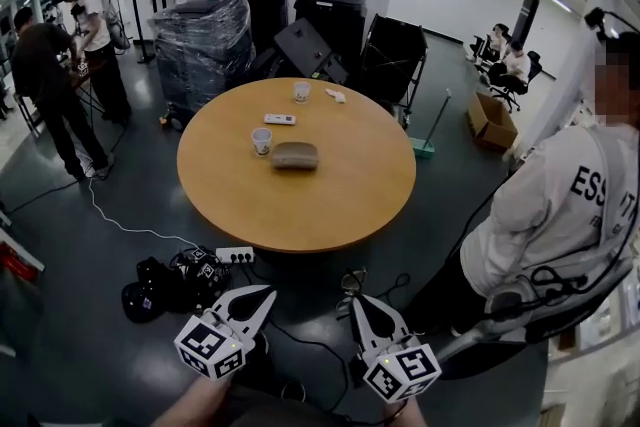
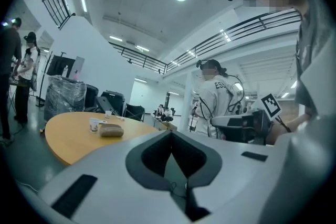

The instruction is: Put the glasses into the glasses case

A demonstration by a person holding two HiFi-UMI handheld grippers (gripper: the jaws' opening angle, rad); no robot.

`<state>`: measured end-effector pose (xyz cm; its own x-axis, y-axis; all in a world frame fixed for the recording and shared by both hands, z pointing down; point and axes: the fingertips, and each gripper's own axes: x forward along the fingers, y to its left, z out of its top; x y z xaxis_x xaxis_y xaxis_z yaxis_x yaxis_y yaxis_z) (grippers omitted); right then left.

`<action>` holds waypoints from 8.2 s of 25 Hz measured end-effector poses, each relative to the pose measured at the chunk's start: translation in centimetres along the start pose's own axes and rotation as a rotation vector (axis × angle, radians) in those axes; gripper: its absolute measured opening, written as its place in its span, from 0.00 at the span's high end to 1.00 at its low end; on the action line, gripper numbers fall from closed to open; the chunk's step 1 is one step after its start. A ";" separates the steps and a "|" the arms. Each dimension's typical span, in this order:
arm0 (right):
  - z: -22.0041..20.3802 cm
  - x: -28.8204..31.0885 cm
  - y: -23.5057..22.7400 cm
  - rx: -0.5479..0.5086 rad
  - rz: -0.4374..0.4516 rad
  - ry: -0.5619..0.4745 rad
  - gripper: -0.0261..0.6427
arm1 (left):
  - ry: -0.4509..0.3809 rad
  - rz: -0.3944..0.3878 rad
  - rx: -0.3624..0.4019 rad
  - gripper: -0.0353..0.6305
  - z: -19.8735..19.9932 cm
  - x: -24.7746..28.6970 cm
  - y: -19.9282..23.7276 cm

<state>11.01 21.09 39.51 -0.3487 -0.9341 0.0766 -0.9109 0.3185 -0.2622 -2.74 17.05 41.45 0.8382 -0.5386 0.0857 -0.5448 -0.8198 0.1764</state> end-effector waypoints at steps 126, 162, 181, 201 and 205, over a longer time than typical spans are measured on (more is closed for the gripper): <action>-12.8 46.5 -20.8 -0.786 0.402 0.865 0.98 | 0.414 0.156 -0.204 0.94 -12.4 32.8 39.0; -16.9 53.0 -19.6 -1.110 0.313 0.794 0.97 | 0.418 0.140 -0.196 0.94 -12.5 32.4 38.9; -14.1 51.5 -19.0 -1.050 0.264 0.663 0.83 | 0.425 0.133 -0.162 0.94 -12.7 32.7 38.9; -7.0 43.5 -18.2 -0.660 -0.132 0.449 0.90 | 0.197 0.064 -0.307 0.94 -9.1 25.0 38.9; -4.0 40.7 -16.7 -0.579 -0.256 0.335 0.98 | 0.144 0.037 -0.343 0.94 -7.7 20.8 38.7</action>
<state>11.15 -21.56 50.89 -0.0730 -0.9209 0.3830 -0.9118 0.2172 0.3486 -6.14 -24.39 57.55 0.8264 -0.5136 0.2307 -0.5551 -0.6744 0.4868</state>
